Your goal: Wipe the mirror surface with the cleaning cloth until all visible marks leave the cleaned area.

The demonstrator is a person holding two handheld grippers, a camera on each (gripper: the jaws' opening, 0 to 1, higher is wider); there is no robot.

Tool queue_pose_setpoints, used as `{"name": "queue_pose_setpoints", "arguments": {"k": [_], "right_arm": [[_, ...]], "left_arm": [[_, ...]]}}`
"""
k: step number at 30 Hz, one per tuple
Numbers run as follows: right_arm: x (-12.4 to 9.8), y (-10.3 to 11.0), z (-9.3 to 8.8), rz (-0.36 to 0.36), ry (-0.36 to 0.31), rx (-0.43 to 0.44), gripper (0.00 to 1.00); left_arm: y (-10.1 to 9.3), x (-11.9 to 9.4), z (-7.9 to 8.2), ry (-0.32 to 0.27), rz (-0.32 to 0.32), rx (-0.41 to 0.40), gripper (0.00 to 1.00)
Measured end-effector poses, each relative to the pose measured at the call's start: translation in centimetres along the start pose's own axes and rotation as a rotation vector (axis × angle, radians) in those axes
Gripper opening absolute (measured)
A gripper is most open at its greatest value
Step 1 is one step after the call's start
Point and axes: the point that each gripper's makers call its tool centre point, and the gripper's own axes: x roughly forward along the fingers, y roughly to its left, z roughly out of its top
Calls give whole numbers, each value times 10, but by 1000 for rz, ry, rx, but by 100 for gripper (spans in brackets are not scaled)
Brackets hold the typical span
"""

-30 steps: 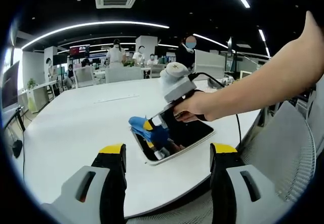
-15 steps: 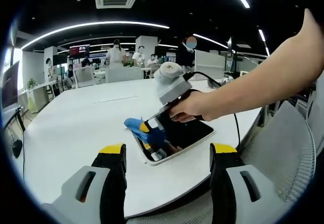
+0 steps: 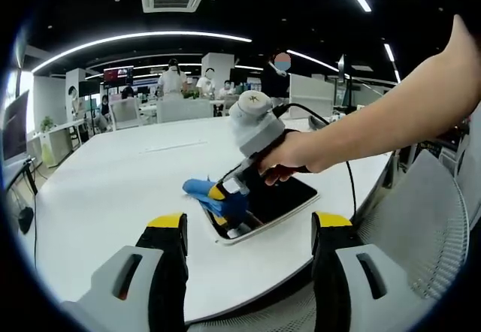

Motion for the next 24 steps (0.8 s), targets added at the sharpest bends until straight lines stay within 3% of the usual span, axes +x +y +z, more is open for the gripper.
{"name": "queue_pose_setpoints", "arguments": {"k": [24], "right_arm": [[-7,17,-9,43,36,-64,1]], "left_arm": [[2,-1,1,-5,9,-2,65]]}}
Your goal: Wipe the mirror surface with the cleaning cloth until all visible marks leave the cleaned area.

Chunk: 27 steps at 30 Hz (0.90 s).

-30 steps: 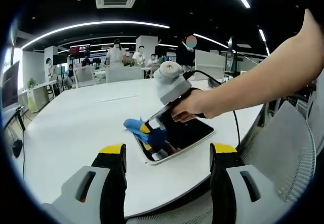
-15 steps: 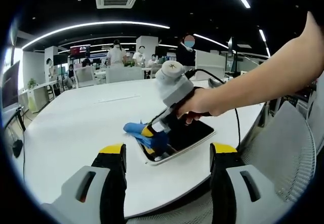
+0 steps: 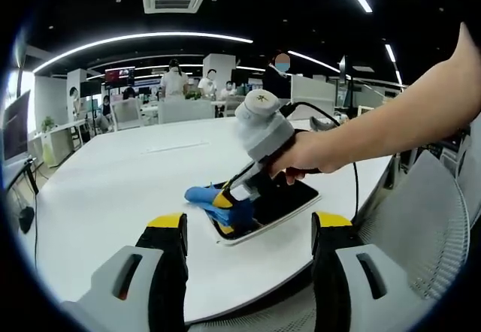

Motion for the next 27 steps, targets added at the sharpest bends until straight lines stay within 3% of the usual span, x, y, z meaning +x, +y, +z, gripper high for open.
{"name": "queue_pose_setpoints", "arguments": {"k": [9,15,27], "right_arm": [[-1,0,-1,18,10,-40,1],[1,-1,-1,31,27,-140,0],[-2,-4,-4,28,37,-169,0]], "left_arm": [[-1,0,0,-2,-5,-1,65],[-1,0,1,-6,-9,-3,65],[0,1,0,-2,-4,-7,65]]}}
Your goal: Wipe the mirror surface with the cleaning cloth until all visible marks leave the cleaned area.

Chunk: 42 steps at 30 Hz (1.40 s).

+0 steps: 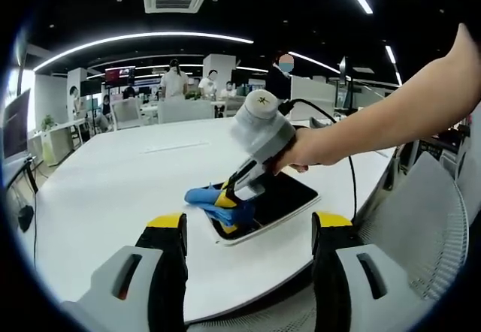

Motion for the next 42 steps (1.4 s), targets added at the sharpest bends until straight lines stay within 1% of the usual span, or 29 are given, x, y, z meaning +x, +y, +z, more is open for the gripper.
{"name": "queue_pose_setpoints", "arguments": {"k": [4,8,13,19,42], "right_arm": [[-3,-3,-4,0,0,4,0],[-7,-7,-9,2,-2,41,0],[-10,-11,-13,-4,6,49,0],[-18,-17,-23,-7,5,92,0],[-41,-37,-51,-51,10,169,0]], "left_arm": [[0,0,0,0,-1,0,65],[0,0,0,-3,-2,1,65],[-1,0,1,-4,-4,2,65],[-1,0,1,-6,-6,2,65],[-1,1,1,-10,-9,3,65]]}}
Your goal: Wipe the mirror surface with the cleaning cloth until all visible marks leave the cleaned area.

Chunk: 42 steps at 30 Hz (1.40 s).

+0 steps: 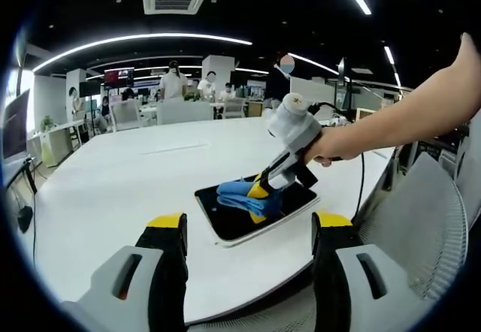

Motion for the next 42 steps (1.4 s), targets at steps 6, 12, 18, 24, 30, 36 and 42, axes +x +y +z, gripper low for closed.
{"name": "queue_pose_setpoints", "arguments": {"k": [6,12,18,24,30,36,42], "right_arm": [[-6,-6,-7,-12,-7,32,0],[-11,-11,-13,-21,-12,43,0],[-17,-15,-19,-31,-11,51,0],[-21,-19,-24,-47,-18,46,0],[-26,-26,-29,-64,-15,61,0],[-34,-36,-38,-83,-19,91,0],[-40,-44,-45,-105,-12,107,0]], "left_arm": [[0,0,0,1,0,0,65],[-1,-1,-1,4,0,-1,65],[-1,-2,-2,5,0,-2,65],[-1,-2,-2,4,1,-2,64],[-1,-2,-2,5,0,-3,64],[0,-2,-2,6,2,-4,64],[0,-2,-1,5,3,-4,64]]}}
